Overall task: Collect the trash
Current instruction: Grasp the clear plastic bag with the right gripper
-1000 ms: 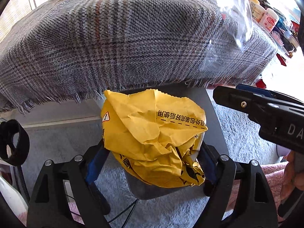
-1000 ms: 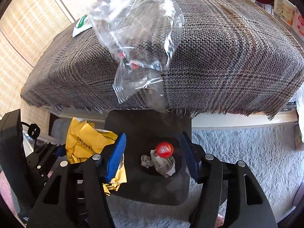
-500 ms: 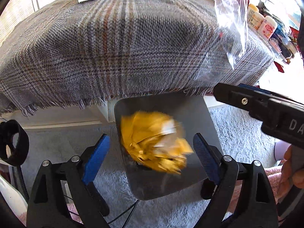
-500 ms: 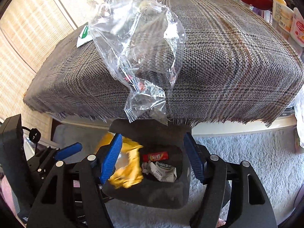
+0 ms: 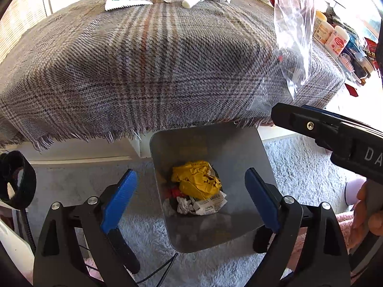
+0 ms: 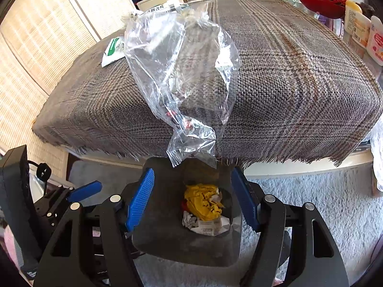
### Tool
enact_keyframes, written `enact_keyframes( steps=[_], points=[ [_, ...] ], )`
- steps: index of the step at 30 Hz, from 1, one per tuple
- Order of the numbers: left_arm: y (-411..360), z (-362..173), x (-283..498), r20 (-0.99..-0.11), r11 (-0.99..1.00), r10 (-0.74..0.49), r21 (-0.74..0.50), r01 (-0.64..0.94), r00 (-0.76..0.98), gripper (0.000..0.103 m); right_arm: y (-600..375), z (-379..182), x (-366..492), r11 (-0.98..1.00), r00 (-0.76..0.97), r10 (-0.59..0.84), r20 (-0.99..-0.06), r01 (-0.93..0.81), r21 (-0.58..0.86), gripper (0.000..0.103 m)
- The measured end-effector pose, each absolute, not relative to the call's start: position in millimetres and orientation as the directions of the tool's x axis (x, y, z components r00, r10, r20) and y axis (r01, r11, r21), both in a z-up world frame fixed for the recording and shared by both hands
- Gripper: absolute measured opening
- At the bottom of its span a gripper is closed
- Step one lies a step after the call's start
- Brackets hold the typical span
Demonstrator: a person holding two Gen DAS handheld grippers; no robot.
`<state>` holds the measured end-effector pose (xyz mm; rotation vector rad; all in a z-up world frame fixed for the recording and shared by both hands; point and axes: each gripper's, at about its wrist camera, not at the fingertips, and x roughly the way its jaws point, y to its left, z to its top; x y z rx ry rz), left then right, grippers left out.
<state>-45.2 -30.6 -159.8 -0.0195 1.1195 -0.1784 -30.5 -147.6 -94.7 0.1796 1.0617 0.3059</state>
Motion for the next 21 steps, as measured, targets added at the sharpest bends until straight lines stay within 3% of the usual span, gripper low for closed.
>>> enact_keyframes(
  steps=[21],
  points=[
    [-7.5,-94.2,-11.8,-0.841,0.992,-0.108,-0.060,0.107,0.530,0.090,-148.8,-30.2,-9.1,0.953,0.597,0.301,-0.744,-0.199,0.226,0.068]
  ],
)
